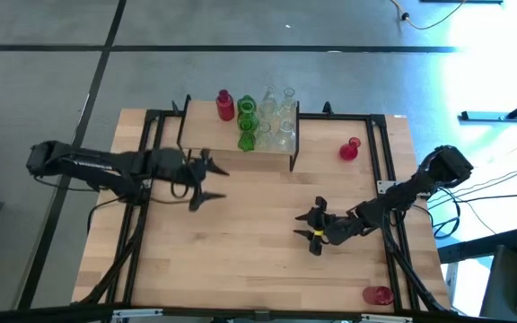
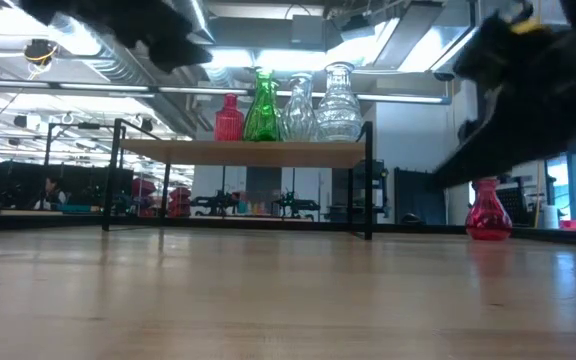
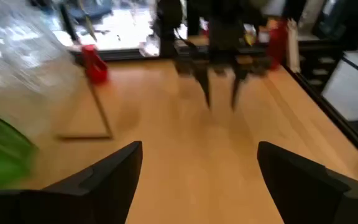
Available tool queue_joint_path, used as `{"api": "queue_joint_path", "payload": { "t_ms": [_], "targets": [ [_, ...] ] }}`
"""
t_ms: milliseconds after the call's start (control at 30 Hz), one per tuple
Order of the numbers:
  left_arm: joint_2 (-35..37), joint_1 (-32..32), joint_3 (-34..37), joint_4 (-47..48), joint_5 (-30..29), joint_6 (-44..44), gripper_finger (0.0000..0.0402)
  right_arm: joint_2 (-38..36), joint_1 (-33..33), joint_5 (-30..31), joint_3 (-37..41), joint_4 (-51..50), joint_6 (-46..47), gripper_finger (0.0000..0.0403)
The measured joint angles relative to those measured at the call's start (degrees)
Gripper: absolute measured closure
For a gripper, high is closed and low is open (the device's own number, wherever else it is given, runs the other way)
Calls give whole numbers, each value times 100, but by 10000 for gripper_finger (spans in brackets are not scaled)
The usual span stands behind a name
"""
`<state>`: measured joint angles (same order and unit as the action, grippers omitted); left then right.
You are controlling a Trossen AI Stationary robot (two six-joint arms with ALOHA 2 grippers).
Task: Sort vases onto shelf
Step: Put the bottom red vase aligned with the other red vase on the shelf
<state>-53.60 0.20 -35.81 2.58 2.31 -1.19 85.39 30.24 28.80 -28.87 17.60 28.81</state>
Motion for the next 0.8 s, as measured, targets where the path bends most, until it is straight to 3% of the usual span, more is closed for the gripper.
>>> {"api": "queue_joint_path", "payload": {
  "t_ms": [133, 433, 667, 800],
  "targets": [
    [-13, -721, 368, -331, -314, 356, 89, -381, 9, -318, -594, -1163, -17, 217],
    [-273, -1977, 1574, -2497, -1126, 983, 89, -696, 80, -2015, -2159, -3538, 702, 217],
    [-990, -2400, 1811, -3559, -1570, 1431, 89, -694, 543, -2654, -2923, -4024, 1677, 217],
    [-1529, -2612, 1809, -4355, -1678, 1438, 89, -691, 1036, -2388, -3246, -4024, 2335, 217]
  ]
}}
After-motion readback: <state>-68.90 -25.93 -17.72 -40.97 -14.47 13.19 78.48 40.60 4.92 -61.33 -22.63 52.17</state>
